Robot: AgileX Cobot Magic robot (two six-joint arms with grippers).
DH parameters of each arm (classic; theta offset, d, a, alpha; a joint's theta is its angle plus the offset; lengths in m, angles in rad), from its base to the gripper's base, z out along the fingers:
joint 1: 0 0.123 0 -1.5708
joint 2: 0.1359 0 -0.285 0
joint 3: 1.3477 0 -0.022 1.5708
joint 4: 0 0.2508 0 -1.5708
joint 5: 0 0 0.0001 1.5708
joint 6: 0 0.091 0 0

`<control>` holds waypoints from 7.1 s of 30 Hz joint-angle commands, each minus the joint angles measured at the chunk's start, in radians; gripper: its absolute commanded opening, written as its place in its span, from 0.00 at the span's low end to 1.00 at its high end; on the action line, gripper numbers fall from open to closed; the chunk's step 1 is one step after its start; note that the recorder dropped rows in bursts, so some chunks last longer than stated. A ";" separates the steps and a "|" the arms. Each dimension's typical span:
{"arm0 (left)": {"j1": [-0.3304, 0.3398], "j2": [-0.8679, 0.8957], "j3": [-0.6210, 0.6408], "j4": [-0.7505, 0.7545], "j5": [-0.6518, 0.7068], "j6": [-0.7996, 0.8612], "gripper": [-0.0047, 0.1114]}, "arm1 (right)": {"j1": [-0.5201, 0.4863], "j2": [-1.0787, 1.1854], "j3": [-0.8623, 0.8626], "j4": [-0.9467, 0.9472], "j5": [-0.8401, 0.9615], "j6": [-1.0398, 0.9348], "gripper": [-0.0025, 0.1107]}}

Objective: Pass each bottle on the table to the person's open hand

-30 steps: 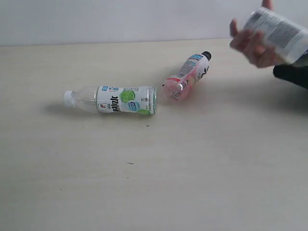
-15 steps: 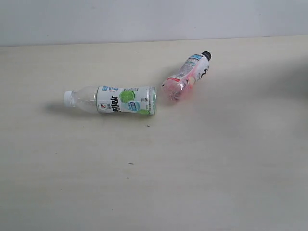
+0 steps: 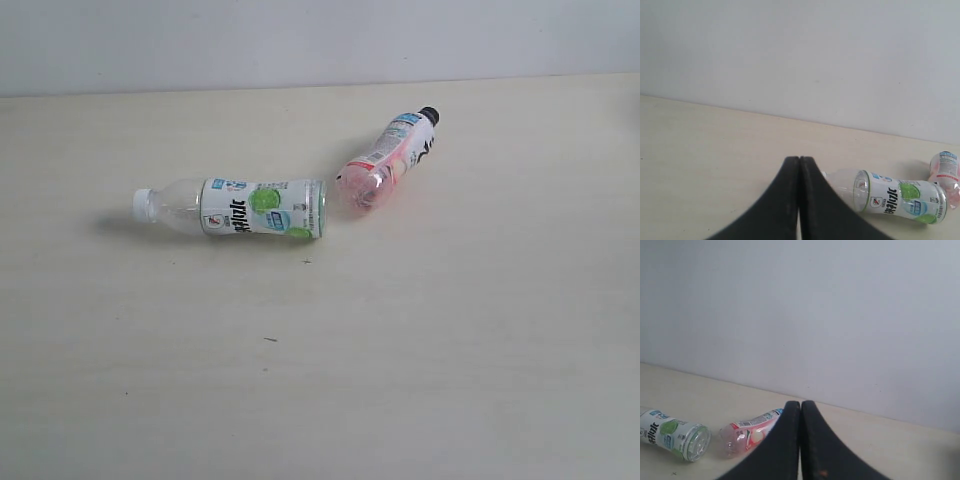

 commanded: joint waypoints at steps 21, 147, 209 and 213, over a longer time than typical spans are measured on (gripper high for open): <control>0.002 -0.006 -0.001 0.002 -0.005 0.000 0.04 | 0.011 -0.004 0.007 -0.027 -0.008 0.008 0.02; 0.002 -0.006 -0.001 0.002 -0.005 0.000 0.04 | 0.278 2.000 -1.320 0.104 0.398 -0.798 0.53; 0.002 -0.006 -0.001 0.002 -0.005 0.000 0.04 | 0.359 2.278 -1.359 0.157 0.243 -0.829 0.65; 0.002 -0.006 -0.001 0.002 -0.005 0.000 0.04 | 0.359 2.278 -1.359 0.157 0.245 -0.820 0.65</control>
